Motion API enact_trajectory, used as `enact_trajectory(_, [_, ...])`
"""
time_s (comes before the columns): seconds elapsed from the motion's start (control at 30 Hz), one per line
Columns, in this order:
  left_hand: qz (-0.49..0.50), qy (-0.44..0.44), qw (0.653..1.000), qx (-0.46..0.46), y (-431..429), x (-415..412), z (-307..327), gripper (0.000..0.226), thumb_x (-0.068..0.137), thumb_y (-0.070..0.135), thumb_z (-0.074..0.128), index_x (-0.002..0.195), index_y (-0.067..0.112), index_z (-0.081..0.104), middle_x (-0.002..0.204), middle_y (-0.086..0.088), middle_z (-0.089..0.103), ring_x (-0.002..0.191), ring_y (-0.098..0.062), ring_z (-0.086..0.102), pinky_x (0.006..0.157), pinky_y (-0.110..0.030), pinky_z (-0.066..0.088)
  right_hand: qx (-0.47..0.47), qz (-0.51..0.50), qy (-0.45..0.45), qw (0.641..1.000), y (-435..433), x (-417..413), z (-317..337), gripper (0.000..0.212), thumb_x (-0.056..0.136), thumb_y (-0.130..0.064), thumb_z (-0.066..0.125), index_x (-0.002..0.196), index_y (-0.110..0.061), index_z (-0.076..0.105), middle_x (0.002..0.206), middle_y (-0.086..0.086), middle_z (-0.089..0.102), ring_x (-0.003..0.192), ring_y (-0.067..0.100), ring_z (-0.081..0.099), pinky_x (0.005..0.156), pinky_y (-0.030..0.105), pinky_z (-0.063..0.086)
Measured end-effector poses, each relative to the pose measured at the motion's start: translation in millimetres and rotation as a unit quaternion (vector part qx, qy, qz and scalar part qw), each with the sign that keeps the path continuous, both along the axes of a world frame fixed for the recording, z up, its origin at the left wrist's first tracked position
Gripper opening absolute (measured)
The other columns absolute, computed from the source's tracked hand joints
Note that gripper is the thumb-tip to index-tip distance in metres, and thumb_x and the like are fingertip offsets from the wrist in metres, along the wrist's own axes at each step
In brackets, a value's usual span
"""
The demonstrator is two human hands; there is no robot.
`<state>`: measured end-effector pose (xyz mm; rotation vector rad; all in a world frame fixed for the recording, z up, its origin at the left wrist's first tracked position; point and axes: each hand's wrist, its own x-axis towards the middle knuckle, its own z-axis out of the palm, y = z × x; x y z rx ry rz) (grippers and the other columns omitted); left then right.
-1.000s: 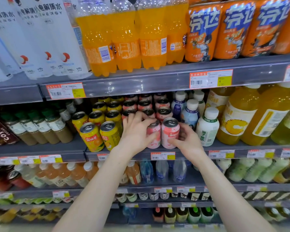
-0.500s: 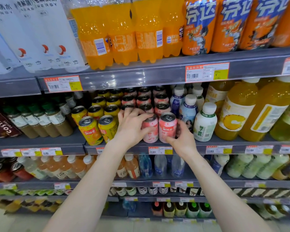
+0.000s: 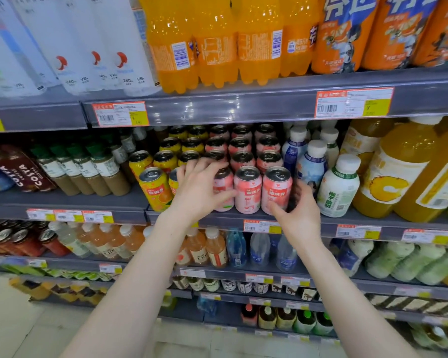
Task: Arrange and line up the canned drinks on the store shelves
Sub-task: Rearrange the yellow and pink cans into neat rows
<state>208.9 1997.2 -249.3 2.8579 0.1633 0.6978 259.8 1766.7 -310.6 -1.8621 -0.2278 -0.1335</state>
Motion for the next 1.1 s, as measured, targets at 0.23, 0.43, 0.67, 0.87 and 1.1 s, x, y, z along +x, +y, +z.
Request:
enact_trajectory(0.23, [0.005, 0.013, 1.0, 0.015, 18, -5, 2, 0.066, 0.082, 0.075, 0.063, 0.137, 0.039, 0.059, 0.136, 0.007, 0.059, 0.126, -0.021, 0.044, 0.099, -0.042, 0.025, -0.06, -0.104, -0.147, 0.982, 23, -19, -3, 0.07, 0.083, -0.032, 0.079, 0.14, -0.012, 0.046, 0.133, 0.007, 0.055, 0.125, 0.026, 0.052, 0.106, 0.046, 0.044])
enact_trajectory(0.43, [-0.024, 0.019, 1.0, 0.003, 29, -3, 4, 0.054, 0.086, 0.066, 0.065, 0.132, 0.037, 0.065, 0.137, 0.01, 0.062, 0.126, -0.02, 0.047, 0.097, -0.04, 0.022, -0.091, -0.115, -0.163, 0.976, 40, -19, 0, 0.097, 0.076, -0.037, 0.085, 0.153, -0.011, 0.032, 0.154, 0.014, 0.038, 0.142, 0.031, 0.034, 0.118, 0.043, 0.028])
enact_trajectory(0.67, [-0.067, 0.048, 0.997, -0.007, 42, -2, 8, 0.052, 0.088, 0.062, 0.066, 0.134, 0.039, 0.063, 0.141, 0.011, 0.059, 0.129, -0.022, 0.045, 0.093, -0.037, 0.021, 0.017, -0.08, -0.046, 0.996, 47, -1, -6, 0.129, 0.062, -0.042, 0.092, 0.159, -0.033, 0.009, 0.158, -0.005, 0.035, 0.145, 0.013, 0.036, 0.118, 0.047, 0.035])
enact_trajectory(0.87, [-0.08, 0.04, 0.996, -0.016, 46, -1, 11, 0.05, 0.086, 0.058, 0.071, 0.131, 0.035, 0.068, 0.135, 0.007, 0.063, 0.126, -0.024, 0.049, 0.101, -0.043, 0.027, 0.028, -0.083, -0.046, 0.995, 52, -3, -6, 0.133, 0.058, -0.043, 0.094, 0.16, -0.032, 0.009, 0.159, -0.009, 0.034, 0.145, 0.011, 0.035, 0.119, 0.047, 0.034])
enact_trajectory(1.1, [-0.076, 0.031, 0.996, -0.027, 49, -5, 10, 0.048, 0.088, 0.054, 0.073, 0.131, 0.033, 0.068, 0.134, 0.006, 0.064, 0.125, -0.025, 0.05, 0.103, -0.042, 0.029, 0.007, -0.099, -0.044, 0.994, 60, -8, -3, 0.139, 0.056, -0.046, 0.095, 0.16, -0.03, 0.005, 0.163, -0.007, 0.024, 0.149, 0.014, 0.026, 0.121, 0.044, 0.03])
